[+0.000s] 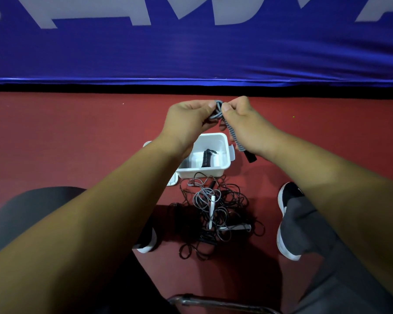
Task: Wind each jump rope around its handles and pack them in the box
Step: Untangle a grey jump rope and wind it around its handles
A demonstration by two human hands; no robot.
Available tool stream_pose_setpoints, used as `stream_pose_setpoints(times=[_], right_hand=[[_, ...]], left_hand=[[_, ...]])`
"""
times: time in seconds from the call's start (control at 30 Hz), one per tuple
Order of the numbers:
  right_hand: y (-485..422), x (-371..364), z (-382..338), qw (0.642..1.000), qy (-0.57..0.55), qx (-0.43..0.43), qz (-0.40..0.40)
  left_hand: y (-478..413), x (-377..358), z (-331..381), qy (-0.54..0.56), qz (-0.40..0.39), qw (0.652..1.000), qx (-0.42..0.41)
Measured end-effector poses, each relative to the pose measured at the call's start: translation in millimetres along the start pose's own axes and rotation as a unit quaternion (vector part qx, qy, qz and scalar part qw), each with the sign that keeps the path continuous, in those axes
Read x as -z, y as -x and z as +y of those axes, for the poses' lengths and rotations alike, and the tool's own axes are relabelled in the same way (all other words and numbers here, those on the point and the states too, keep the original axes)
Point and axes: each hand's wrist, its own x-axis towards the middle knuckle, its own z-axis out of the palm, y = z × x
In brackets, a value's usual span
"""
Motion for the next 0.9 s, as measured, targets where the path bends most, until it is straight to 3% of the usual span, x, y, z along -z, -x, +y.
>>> stream_pose_setpoints(times=[0.2,0.4,0.57,0.73,0.9], right_hand=[[-5.9,1.2,5.0,0.999,-0.045,-0.025,-0.012],[-2.3,-2.1,8.5,0.993,-0.097,-0.037,-0.061],[-3.2,-6.9,5.4,0.997,-0.043,-0.041,-0.057],[-10.9,-9.5,10.3,0.995,0.094,-0.016,-0.008],[-20.0,-1.3,17.3,0.985,0.166,-0.02,0.052]], left_hand=[[-3.9,1.0,3.7,-0.157,-0.038,0.98,-0.113],[-4.5,4.9,3.8,-0.205,-0.049,0.972,-0.107],[-7.8,3.1,7.2,-0.139,-0.002,0.989,-0.049],[-15.6,-0.4,14.4,-0.116,0.05,0.99,-0.058],[-8.9,-9.1,18.3,0.092,0.065,0.994,-0.004]])
